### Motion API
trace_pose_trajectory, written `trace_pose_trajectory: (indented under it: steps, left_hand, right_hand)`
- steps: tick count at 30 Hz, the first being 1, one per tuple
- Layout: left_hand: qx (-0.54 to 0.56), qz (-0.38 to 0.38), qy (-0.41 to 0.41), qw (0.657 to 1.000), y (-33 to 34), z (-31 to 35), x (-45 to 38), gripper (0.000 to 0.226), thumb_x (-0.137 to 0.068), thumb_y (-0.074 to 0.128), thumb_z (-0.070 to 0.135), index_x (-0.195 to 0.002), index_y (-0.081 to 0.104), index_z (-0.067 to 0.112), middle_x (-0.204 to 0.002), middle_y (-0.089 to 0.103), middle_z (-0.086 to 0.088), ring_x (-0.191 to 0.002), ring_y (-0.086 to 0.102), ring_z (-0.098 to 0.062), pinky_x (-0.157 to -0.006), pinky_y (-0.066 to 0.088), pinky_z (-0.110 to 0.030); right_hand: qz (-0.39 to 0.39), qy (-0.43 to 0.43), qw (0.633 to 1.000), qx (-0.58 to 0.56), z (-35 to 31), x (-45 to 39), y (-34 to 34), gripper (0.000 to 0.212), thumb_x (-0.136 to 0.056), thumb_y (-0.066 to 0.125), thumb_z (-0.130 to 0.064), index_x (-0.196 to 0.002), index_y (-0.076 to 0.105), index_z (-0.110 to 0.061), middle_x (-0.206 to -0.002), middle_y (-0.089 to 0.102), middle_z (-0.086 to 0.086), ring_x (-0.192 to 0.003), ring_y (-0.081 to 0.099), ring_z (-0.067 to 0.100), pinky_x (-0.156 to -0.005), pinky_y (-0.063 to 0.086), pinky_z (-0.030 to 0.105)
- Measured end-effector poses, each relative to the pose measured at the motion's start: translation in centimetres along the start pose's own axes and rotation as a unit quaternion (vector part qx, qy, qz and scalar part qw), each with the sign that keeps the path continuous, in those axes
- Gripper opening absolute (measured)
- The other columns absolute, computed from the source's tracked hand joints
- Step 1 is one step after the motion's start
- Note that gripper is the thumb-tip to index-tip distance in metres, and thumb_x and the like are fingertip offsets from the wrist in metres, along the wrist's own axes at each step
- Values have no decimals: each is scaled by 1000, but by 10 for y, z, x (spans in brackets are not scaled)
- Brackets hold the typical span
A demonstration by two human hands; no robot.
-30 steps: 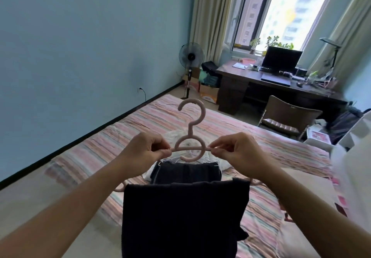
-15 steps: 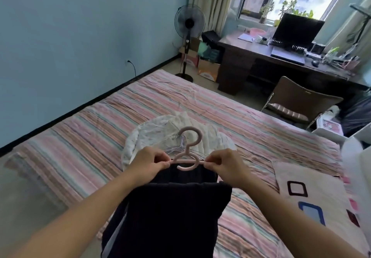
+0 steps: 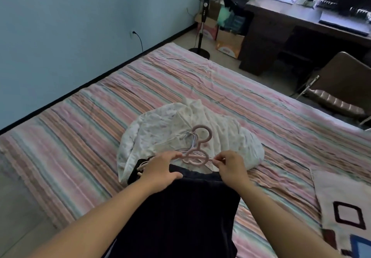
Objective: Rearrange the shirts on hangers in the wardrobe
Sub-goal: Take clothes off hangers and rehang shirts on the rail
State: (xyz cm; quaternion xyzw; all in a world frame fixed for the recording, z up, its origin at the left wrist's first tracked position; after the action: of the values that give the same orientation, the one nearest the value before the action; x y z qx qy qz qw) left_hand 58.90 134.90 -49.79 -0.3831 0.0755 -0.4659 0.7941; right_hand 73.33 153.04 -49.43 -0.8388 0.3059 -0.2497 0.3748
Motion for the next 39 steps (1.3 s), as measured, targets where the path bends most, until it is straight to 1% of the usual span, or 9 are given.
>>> trace_pose_trajectory:
  steps: [5,10,13,18,24,27,32,35,39]
  left_hand:
    - [-97,-4,-25,995,38,-33,-38,100,-67,82,50,-150,27,40,-156,31,9,-145,27,-15,-117,27,-45]
    - [-191,-35,-49,980,76,-74,-72,105,-80,72,50,-155,-1,40,-165,-2,7,-152,-6,-18,-120,4,-52]
    - [-196,-51,-33,979,90,-100,-82,101,-84,70,47,-155,-1,40,-165,-5,11,-151,-10,-15,-120,-1,-46]
    - [-171,-59,-33,983,109,-127,-90,94,-85,67,53,-156,8,37,-164,-4,14,-150,-12,-12,-120,-4,-42]
    - [-177,-88,-63,978,120,-128,-97,89,-88,65,49,-157,10,33,-163,-11,12,-150,-16,-15,-121,-8,-45]
    - [-149,-101,-83,980,113,-118,-96,92,-86,69,44,-156,12,34,-164,-9,13,-150,-14,-15,-122,-5,-47]
    - [-52,-47,-77,995,75,-88,-85,93,-79,76,42,-155,22,35,-163,17,12,-151,6,-13,-123,6,-42]
    - [-25,-7,-68,997,44,-62,-77,99,-73,80,44,-153,22,40,-155,37,9,-142,35,-17,-113,35,-38]
    - [-24,42,-72,996,-12,-28,-46,111,-68,83,46,-152,10,48,-154,38,9,-137,43,-19,-102,45,-35]
  right_hand:
    - [1,14,1000,9,18,-56,40,11,-91,69,-12,-86,77,-6,-80,64,5,-76,57,20,-68,39,29]
    - [-16,22,999,37,39,-106,80,15,-93,66,-11,-87,78,-4,-86,69,12,-81,61,25,-68,40,28]
    - [-21,32,997,60,58,-118,101,18,-93,64,-12,-87,79,-5,-84,70,14,-81,63,30,-69,46,33]
    - [-24,43,997,64,79,-125,124,17,-92,65,-12,-86,80,-9,-65,54,7,-63,45,19,-61,29,27]
    - [-7,63,998,-5,90,-127,131,10,-88,69,-9,-94,77,-7,-79,66,11,-79,60,29,-68,41,31]
    - [13,75,994,-72,85,-114,124,41,-87,75,-19,-127,65,-12,-88,60,-2,-83,56,15,-76,39,23]
    - [26,18,997,-75,57,-82,95,38,-80,81,-24,-116,71,-16,-91,61,-12,-88,56,9,-76,36,16]
    - [23,-16,997,-77,32,-62,74,33,-78,83,-22,-110,73,-20,-87,58,-23,-85,57,0,-72,36,4]
    - [-6,-46,997,-68,-19,-30,34,34,-78,81,-27,-111,72,-25,-95,65,-18,-88,59,-1,-72,37,5]
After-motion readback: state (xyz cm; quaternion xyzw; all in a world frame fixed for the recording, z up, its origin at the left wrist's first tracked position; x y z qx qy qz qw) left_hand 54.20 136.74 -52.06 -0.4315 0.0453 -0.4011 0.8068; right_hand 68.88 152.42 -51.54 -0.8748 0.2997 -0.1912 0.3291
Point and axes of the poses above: each hand's wrist, its own x-axis away from the middle knuckle, its own y-axis out of the palm, z = x × y, the point moved 2 cm from there along -x, towards the middle knuckle
